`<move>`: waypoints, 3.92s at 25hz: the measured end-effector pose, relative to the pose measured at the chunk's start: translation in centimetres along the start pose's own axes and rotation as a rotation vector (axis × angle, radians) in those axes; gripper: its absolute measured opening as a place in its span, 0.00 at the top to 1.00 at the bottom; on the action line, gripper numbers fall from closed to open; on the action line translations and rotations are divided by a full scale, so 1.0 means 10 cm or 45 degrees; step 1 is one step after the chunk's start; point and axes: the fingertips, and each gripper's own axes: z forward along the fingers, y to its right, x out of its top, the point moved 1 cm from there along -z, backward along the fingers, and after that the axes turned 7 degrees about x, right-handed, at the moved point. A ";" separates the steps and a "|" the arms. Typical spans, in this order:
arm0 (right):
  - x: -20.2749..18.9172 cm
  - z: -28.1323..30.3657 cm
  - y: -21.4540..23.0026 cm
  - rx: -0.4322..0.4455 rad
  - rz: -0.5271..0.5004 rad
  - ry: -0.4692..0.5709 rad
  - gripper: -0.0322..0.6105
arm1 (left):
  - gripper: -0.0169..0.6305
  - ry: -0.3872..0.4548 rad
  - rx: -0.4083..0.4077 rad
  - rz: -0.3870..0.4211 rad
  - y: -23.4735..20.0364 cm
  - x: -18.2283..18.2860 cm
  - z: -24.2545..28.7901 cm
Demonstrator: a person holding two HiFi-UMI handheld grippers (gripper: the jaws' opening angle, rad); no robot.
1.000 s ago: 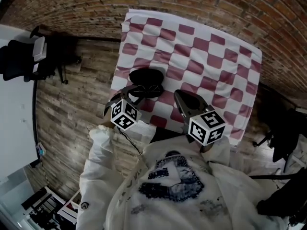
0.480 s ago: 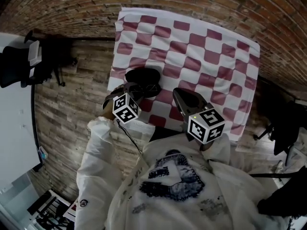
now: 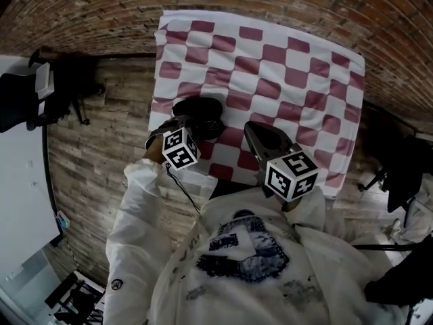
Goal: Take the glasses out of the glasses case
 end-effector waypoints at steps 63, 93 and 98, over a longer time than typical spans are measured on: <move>0.09 -0.59 -0.10 0.084 -0.078 0.074 0.93 | 0.92 0.020 0.247 -0.141 0.08 0.31 -0.47; -0.32 -1.53 -1.03 0.145 -0.216 0.169 0.93 | 0.92 0.572 0.743 -0.729 1.10 1.00 -2.49; -0.38 -1.68 -1.27 0.148 -0.273 0.205 0.93 | 0.92 0.690 0.858 -0.815 1.33 1.07 -2.95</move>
